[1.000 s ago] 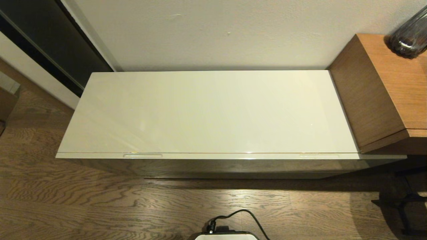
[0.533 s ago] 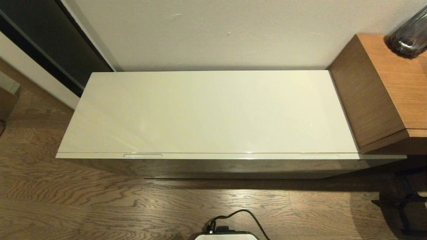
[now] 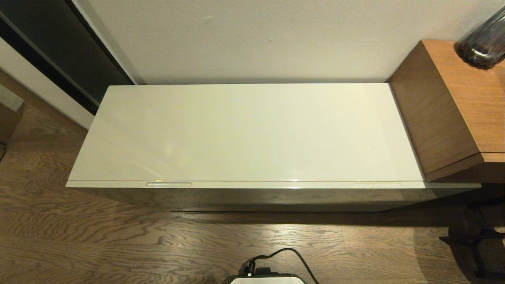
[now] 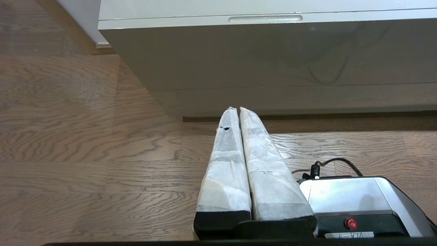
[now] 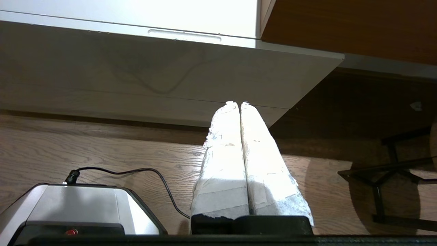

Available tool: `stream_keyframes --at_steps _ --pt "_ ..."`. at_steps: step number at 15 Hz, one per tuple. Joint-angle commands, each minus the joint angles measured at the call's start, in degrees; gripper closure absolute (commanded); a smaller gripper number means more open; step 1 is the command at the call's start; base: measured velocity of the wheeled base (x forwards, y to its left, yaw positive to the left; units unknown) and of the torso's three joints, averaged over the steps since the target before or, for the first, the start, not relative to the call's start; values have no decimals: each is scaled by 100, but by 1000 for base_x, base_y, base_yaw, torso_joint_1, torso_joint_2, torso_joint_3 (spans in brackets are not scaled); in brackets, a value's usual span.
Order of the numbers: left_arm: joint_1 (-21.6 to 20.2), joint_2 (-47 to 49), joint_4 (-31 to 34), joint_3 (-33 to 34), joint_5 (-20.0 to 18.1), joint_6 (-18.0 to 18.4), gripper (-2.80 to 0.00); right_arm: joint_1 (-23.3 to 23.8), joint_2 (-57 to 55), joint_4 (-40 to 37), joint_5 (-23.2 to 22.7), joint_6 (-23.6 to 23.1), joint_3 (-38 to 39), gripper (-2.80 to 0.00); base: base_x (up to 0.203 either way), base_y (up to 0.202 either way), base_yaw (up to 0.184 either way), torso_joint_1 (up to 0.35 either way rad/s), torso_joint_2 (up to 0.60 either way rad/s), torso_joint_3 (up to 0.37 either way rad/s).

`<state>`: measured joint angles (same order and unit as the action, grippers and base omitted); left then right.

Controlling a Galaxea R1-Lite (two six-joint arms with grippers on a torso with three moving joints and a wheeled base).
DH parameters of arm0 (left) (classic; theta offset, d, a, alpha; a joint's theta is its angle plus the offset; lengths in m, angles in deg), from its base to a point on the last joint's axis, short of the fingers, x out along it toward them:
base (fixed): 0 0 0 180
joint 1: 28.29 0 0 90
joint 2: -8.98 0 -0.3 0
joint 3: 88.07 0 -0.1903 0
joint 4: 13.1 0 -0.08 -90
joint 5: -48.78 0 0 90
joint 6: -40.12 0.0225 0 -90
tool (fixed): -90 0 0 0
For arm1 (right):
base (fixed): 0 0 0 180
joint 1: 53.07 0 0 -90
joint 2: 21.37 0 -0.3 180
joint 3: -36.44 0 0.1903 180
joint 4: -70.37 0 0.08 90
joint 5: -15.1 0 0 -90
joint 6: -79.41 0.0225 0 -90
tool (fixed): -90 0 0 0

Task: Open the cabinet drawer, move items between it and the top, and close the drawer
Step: Open the drawer

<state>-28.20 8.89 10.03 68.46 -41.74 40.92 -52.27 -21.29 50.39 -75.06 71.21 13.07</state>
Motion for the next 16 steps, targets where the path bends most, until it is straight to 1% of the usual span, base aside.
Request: stream_keyframes --at_steps 1,12,15,16 --pt "-1 10 -2 -6 -1 0 0 0 1 4 -2 -6 0 0 0 0 0 0 0 0" --pt "-1 10 -2 2 -1 0 0 0 1 -4 -19 -23 0 0 0 0 0 0 0 0" --pt "-1 14 -2 -6 -1 0 0 0 1 -64 -140 -333 0 0 0 0 0 0 0 0" --pt "-1 10 -2 -3 -1 0 0 0 1 -94 6 -479 -89 0 0 0 0 0 0 0"
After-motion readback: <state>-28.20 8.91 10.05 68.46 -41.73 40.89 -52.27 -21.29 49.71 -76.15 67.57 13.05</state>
